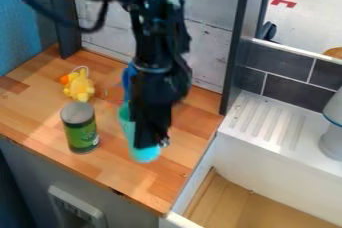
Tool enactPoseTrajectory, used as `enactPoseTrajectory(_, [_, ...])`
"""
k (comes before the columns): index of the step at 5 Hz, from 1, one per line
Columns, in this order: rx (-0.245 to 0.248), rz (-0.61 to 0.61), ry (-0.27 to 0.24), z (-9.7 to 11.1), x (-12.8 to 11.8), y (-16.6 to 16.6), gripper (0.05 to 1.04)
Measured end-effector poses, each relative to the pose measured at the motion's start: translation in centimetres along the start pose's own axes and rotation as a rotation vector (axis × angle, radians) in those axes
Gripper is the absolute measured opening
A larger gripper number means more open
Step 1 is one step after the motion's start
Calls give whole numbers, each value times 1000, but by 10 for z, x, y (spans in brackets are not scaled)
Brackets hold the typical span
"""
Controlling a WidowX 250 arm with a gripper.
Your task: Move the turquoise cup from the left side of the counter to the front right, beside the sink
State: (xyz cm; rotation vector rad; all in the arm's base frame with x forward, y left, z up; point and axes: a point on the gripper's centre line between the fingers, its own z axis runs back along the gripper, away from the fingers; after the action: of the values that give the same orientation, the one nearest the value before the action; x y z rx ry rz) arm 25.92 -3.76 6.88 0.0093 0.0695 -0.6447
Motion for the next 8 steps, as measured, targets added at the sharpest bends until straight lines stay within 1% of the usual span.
enactPoseTrajectory(1, [14, -22, 37, -28, 12, -5, 118])
enactPoseTrajectory(2, [29, -40, 53, -35, 20, -13, 117])
enactPoseTrajectory(3, [42, -55, 56, -37, 21, -21, 117])
enactPoseTrajectory(4, [49, -71, 70, -38, 15, -35, 117])
enactPoseTrajectory(5, [32, -79, 73, -37, 11, -37, 178])
enactPoseTrajectory(6, [5, -42, 20, -20, 5, -29, 388])
enactPoseTrajectory(7, [1, -19, -3, -8, 0, -24, 690])
enactPoseTrajectory(8, [29, 15, -90, 20, -5, -15, 967])
